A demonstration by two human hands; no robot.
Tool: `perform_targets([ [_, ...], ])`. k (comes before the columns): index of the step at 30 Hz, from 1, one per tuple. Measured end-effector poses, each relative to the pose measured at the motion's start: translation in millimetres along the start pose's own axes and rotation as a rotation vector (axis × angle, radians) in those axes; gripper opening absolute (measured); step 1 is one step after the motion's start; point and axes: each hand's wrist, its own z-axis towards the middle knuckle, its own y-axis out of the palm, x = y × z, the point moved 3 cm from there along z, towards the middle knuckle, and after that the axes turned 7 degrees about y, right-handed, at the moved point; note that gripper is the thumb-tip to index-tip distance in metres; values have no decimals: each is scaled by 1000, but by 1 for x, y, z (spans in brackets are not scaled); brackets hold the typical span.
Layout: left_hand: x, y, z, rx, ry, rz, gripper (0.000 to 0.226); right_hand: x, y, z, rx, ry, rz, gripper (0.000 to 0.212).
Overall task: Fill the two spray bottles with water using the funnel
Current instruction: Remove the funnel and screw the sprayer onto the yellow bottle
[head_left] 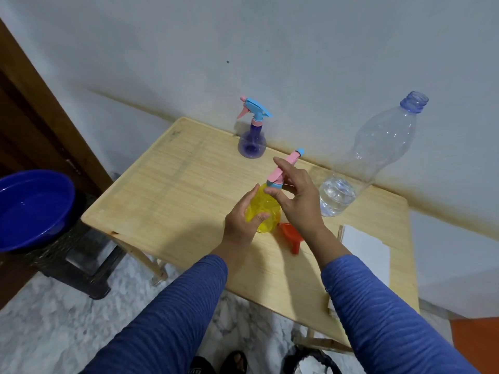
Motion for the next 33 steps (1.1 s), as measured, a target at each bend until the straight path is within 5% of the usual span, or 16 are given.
perform_targets([
  [22, 1, 2, 1, 18, -20, 22, 66, 1, 9, 1, 36, 21, -28, 52],
  [28, 1, 2, -1, 29, -12, -18, 65, 0, 3, -6, -74, -9, -26, 60],
  [33, 2, 2, -1, 32, -9, -6, 65, 1, 9, 0, 28, 17, -73, 53],
])
